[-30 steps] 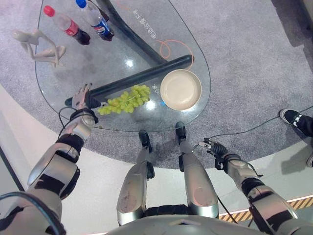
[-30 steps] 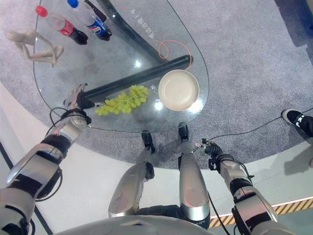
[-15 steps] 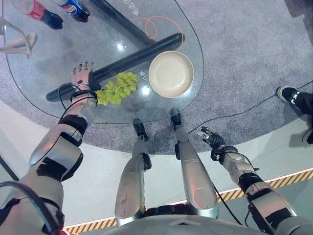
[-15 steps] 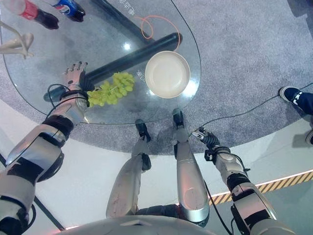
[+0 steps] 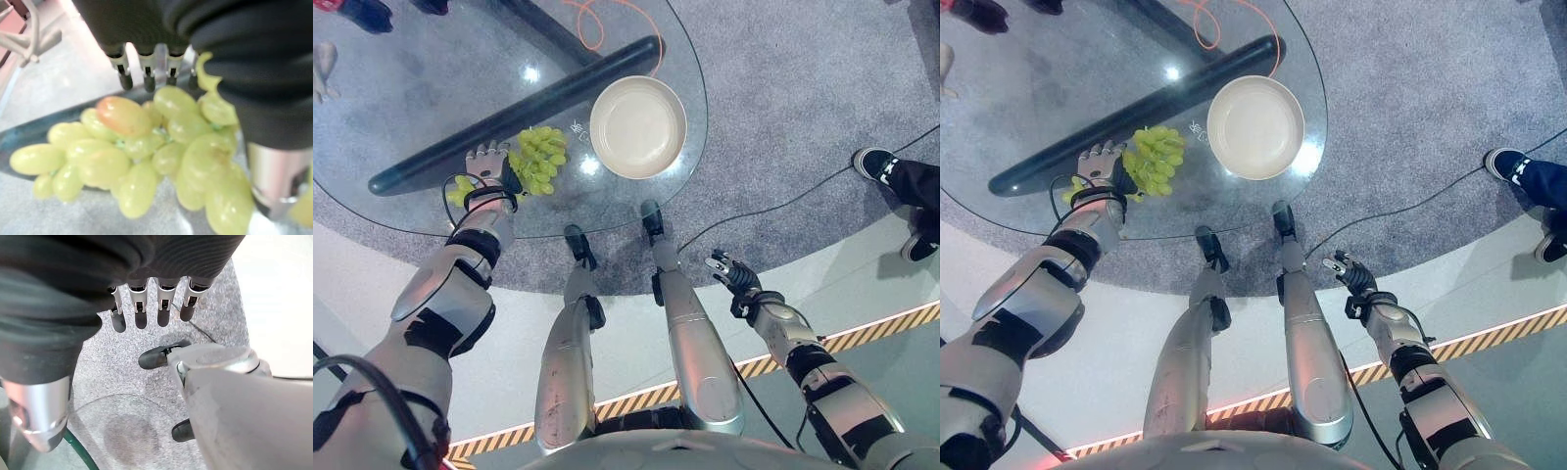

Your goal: Pick up fruits into the plate

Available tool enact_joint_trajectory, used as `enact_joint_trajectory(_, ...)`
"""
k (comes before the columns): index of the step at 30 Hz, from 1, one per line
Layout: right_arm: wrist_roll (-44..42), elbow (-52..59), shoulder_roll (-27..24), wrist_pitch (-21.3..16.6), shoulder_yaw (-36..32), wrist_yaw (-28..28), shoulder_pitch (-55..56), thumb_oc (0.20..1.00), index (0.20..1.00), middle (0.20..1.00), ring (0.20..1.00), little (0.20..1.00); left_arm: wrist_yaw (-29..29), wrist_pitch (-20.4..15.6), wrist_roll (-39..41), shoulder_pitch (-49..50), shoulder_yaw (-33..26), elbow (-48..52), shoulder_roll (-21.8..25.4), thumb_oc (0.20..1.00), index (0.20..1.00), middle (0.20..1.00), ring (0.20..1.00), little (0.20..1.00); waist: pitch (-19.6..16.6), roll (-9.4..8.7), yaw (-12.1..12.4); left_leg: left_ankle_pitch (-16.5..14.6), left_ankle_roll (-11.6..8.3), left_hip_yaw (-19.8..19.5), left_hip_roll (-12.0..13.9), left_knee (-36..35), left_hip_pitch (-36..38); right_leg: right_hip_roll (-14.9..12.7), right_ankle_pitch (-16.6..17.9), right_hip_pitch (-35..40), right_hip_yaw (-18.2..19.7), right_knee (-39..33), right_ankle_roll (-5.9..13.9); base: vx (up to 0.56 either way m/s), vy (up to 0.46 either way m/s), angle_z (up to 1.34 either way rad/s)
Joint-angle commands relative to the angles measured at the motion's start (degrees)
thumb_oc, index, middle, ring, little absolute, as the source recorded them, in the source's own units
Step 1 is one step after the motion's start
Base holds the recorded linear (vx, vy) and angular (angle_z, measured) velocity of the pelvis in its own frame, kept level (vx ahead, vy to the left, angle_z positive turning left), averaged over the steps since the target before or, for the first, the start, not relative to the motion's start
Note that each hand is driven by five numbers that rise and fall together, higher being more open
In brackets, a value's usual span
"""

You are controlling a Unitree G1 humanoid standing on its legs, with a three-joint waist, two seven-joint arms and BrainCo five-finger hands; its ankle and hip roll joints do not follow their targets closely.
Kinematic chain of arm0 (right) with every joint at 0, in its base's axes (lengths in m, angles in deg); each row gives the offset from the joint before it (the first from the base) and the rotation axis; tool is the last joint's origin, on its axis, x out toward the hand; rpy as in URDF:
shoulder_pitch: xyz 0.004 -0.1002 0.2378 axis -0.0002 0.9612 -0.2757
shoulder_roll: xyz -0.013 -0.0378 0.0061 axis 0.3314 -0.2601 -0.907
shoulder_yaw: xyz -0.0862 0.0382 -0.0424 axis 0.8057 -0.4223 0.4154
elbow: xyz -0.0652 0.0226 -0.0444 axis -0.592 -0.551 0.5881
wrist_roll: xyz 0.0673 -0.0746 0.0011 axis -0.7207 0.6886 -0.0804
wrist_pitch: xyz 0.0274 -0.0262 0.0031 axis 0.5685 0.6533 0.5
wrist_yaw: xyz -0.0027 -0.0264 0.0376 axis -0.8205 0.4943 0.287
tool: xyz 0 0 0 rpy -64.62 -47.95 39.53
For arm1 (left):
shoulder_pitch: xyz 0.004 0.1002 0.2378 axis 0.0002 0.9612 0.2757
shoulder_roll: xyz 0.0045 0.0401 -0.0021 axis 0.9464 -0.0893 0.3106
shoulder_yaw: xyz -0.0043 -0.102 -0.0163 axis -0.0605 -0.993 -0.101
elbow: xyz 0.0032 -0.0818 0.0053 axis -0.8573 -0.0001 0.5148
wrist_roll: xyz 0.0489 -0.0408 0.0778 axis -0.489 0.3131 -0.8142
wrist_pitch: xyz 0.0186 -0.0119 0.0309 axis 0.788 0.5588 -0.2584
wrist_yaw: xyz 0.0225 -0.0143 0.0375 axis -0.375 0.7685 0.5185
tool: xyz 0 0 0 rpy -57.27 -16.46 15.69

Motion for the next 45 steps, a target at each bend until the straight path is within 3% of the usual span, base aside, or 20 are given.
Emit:
enact_joint_trajectory(1,-2.5,2.3,1.3,-2.0,1.4,0.5,1.2,1.000,1.000,1.000,1.000,1.000,-0.1,1.2,0.3,0.8,-1.3,-5.2,-0.1,1.000,1.000,1.000,1.000,1.000,-1.4,-2.28,0.1,-8.9,-0.86,-7.0,-1.0,9.5,-3.9,4.6,-7.0,-3.0,-1.6,7.9,-0.88,-0.02,-0.056,-0.02)
enact_joint_trajectory(10,-4.6,3.8,2.2,-1.8,2.5,0.6,0.1,1.000,1.000,1.000,1.000,1.000,2.9,3.5,0.1,-0.4,-1.8,-9.3,-1.2,1.000,1.000,1.000,1.000,1.000,-1.4,-3.88,-0.3,-8.8,-1.04,-7.5,-1.1,10.1,-6.7,5.3,-6.3,-5.4,-1.7,8.1,-0.94,0.00,-0.018,0.00)
enact_joint_trajectory(11,-4.8,3.9,2.3,-1.7,2.6,0.5,0.0,1.000,1.000,1.000,1.000,1.000,3.6,3.7,0.4,-0.5,-1.7,-9.5,-1.2,0.903,0.903,0.903,0.903,0.903,-1.4,-3.98,-0.4,-8.7,-1.06,-7.5,-1.1,10.1,-6.8,5.3,-6.2,-5.5,-1.7,8.0,-0.93,0.00,0.000,0.00)
enact_joint_trajectory(12,-4.8,3.9,2.4,-1.8,2.7,0.7,0.1,1.000,1.000,1.000,1.000,1.000,4.9,4.1,-0.1,-0.7,-2.0,-9.7,-1.1,0.200,0.200,0.200,0.200,0.200,-1.4,-4.23,-0.4,-8.8,-1.09,-7.6,-1.0,10.2,-7.1,5.3,-6.2,-5.7,-1.7,7.8,-0.90,0.00,0.000,0.00)
enact_joint_trajectory(26,-5.6,2.9,2.9,-2.1,3.0,1.8,0.1,1.000,1.000,1.000,1.000,1.000,8.8,1.4,0.8,-0.2,-3.3,-10.1,-0.6,0.200,0.200,0.200,0.200,0.200,-1.4,-4.58,0.4,-9.0,-0.96,-8.6,-1.1,10.1,-5.7,5.6,-6.5,-4.3,-2.1,8.4,-1.06,0.00,-0.008,0.00)
enact_joint_trajectory(37,-4.1,3.4,2.1,-2.7,1.6,1.8,1.4,1.000,1.000,1.000,1.000,1.000,10.0,-6.9,6.9,3.3,-5.7,-5.4,0.4,0.200,0.200,0.200,0.200,0.200,-1.4,-2.22,1.7,-9.7,-0.56,-8.5,-1.1,8.6,3.7,4.4,-8.6,4.0,-2.3,8.7,-1.06,0.02,0.055,0.00)
enact_joint_trajectory(45,-2.2,7.3,1.4,-2.7,-1.6,0.6,5.1,1.000,1.000,1.000,1.000,1.000,7.8,-12.7,11.4,10.7,-10.1,6.7,3.8,0.200,0.200,0.200,0.200,0.200,-2.4,0.09,3.4,-11.3,-0.29,-9.5,-1.6,6.4,14.6,1.9,-10.3,14.7,-3.5,7.3,-0.48,0.06,0.067,0.03)
